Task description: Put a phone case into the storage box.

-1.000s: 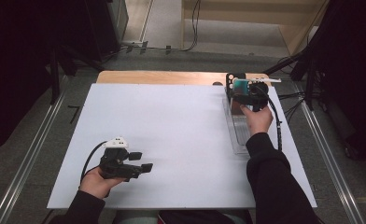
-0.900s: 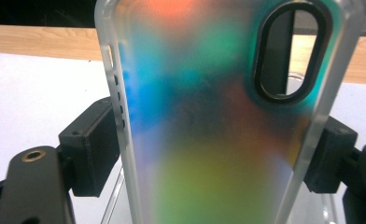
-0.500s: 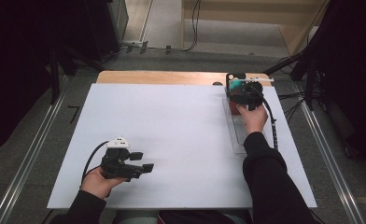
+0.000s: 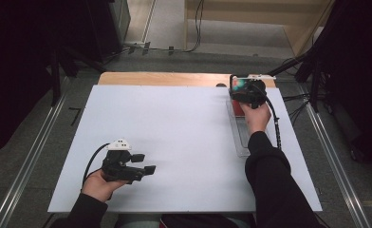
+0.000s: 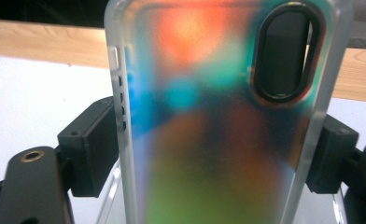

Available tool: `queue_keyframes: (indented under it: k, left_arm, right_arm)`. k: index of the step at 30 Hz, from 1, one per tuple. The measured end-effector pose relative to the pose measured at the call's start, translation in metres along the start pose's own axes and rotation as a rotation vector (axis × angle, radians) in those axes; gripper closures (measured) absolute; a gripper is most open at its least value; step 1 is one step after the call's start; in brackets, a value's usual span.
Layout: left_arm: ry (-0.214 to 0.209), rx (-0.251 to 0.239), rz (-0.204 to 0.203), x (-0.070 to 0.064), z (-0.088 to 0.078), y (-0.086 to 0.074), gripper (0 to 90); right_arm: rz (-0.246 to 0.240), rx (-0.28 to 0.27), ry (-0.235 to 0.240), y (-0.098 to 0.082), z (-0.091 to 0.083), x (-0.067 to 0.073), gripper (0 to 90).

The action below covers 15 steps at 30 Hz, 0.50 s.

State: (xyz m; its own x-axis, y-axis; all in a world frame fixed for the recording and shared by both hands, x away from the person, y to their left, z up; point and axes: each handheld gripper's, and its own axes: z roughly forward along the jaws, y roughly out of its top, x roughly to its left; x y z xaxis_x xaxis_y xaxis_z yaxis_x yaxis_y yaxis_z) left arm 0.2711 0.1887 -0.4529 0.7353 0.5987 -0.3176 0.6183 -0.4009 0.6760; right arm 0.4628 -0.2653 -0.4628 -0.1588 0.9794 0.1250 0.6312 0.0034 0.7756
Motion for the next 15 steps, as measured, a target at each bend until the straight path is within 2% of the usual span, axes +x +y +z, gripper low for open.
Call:
queue_keyframes:
  k: [2, 4, 6, 9, 11, 15]
  left_arm:
    - [0.000, 0.000, 0.000, -0.0001, 0.0000, 0.0001, 29.7]
    - [0.002, -0.002, -0.001, -0.0008, 0.0001, 0.0002, 29.7]
    - [0.002, 0.000, -0.002, -0.0009, 0.0001, 0.0003, 29.7]
    - [0.003, 0.000, -0.001, -0.0007, 0.0000, 0.0002, 29.7]
    - [0.001, 0.000, -0.001, -0.0001, 0.0002, 0.0001, 29.7]
    - [0.002, 0.000, -0.007, 0.0002, -0.0001, 0.0004, 29.6]
  right_arm:
    - [-0.020, 0.001, -0.022, -0.0001, 0.0004, 0.0013, 13.9]
    - [-0.005, -0.008, 0.005, 0.0000, -0.0003, -0.0005, 9.2]
    - [0.011, -0.003, 0.010, 0.0001, -0.0003, -0.0022, 9.1]
    - [0.008, 0.005, 0.011, 0.0001, -0.0004, -0.0039, 7.8]
    - [0.016, 0.005, 0.013, 0.0007, -0.0012, -0.0046, 0.2]
    - [0.050, 0.025, 0.038, 0.0021, -0.0056, -0.0039, 0.2]
